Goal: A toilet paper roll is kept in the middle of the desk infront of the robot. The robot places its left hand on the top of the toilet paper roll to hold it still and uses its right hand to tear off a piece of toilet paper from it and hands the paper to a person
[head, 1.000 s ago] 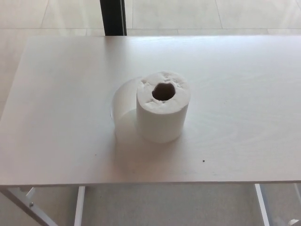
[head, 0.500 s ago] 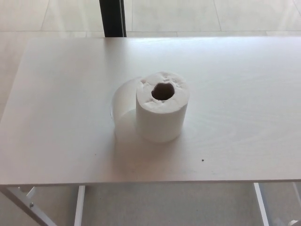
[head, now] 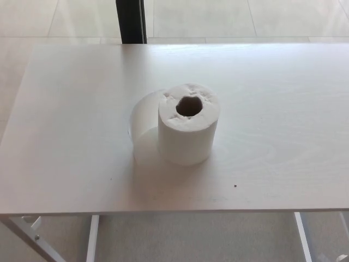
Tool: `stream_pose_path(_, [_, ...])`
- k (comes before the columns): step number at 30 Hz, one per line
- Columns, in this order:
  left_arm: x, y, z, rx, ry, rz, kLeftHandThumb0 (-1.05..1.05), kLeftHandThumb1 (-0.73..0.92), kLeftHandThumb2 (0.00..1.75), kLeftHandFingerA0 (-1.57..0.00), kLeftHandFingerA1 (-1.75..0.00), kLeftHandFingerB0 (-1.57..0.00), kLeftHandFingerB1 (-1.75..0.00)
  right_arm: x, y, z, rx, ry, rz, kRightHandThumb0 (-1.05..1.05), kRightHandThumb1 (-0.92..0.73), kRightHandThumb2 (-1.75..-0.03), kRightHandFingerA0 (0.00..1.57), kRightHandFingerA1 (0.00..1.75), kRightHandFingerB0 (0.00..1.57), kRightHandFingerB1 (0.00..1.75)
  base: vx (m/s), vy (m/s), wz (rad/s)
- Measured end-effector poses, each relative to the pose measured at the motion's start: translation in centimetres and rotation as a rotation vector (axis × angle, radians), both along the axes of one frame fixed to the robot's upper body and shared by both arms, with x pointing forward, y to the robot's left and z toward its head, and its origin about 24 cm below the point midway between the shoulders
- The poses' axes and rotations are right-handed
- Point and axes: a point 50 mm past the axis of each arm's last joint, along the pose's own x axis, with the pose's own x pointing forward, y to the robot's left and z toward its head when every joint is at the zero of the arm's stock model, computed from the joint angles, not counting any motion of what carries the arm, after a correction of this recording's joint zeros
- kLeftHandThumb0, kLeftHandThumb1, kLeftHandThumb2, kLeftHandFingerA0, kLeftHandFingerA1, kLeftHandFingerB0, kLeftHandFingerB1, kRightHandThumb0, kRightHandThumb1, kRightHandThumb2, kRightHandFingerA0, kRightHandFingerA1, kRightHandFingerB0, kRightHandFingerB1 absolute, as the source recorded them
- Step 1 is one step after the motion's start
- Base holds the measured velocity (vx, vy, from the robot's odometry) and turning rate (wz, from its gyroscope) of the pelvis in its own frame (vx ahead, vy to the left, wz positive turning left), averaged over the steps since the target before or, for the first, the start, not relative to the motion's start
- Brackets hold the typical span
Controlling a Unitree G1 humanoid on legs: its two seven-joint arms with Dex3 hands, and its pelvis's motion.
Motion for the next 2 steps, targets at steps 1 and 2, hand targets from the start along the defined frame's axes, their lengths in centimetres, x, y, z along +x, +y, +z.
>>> stream_pose_path(1, [-0.08, 0.1, 0.04, -0.002, 0.002, -0.002, -0.51, 0.68, 0.6, -0.65, -0.8, -0.61, -0.66, 0.05, -0.05, 0.12, 0.006, 0.004, 0.011, -0.47, -0.72, -0.61, 0.61, 0.66, 0.46, 0.46, 0.0, 0.0, 0.0])
stream_pose_path(2, [-0.12, 0.17, 0.07, -0.004, 0.004, -0.004, -0.51, 0.68, 0.6, -0.65, -0.8, -0.61, -0.66, 0.08, -0.09, 0.21, 0.012, 0.006, 0.019, -0.47, -0.72, -0.61, 0.61, 0.66, 0.46, 0.46, 0.0, 0.0, 0.0])
